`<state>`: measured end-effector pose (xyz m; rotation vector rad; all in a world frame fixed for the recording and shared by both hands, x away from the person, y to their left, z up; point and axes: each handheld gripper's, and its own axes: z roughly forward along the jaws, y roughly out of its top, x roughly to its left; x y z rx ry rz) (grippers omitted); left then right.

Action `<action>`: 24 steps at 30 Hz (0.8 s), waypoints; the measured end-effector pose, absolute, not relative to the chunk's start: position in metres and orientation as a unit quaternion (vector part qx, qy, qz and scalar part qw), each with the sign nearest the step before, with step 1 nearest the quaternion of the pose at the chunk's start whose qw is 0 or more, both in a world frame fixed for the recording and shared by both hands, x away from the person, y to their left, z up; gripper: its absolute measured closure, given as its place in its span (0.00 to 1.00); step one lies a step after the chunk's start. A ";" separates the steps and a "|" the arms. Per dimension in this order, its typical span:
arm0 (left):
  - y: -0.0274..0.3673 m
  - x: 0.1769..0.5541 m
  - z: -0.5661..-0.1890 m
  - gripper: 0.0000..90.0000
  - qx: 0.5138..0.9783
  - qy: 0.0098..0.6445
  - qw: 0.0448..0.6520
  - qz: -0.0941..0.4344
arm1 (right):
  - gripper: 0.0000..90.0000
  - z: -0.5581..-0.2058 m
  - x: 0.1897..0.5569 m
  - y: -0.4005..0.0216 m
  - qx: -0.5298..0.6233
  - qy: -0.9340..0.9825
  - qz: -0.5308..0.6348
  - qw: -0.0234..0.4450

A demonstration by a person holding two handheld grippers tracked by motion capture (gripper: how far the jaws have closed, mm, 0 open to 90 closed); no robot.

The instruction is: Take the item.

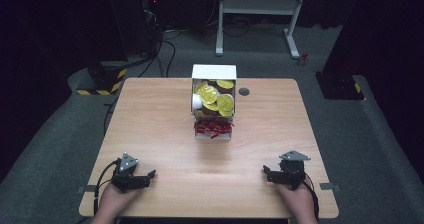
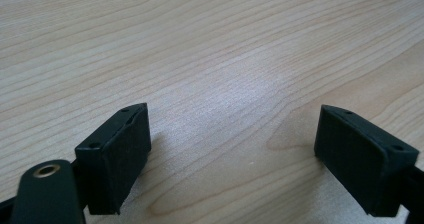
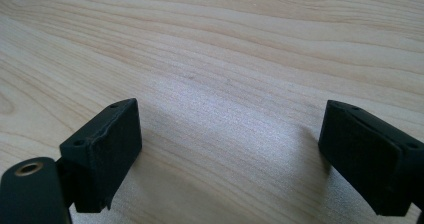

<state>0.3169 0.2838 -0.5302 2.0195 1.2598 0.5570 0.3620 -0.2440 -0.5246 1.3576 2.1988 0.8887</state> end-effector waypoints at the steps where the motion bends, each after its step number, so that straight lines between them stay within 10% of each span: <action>1: 0.284 0.317 -0.530 0.17 0.776 0.485 0.342 0.214 | 0.11 -0.525 0.362 -0.244 0.487 0.788 0.318 0.203; 24: 0.284 0.317 -0.530 0.17 0.776 0.484 0.342 0.215 | 0.11 -0.525 0.362 -0.244 0.484 0.789 0.319 0.204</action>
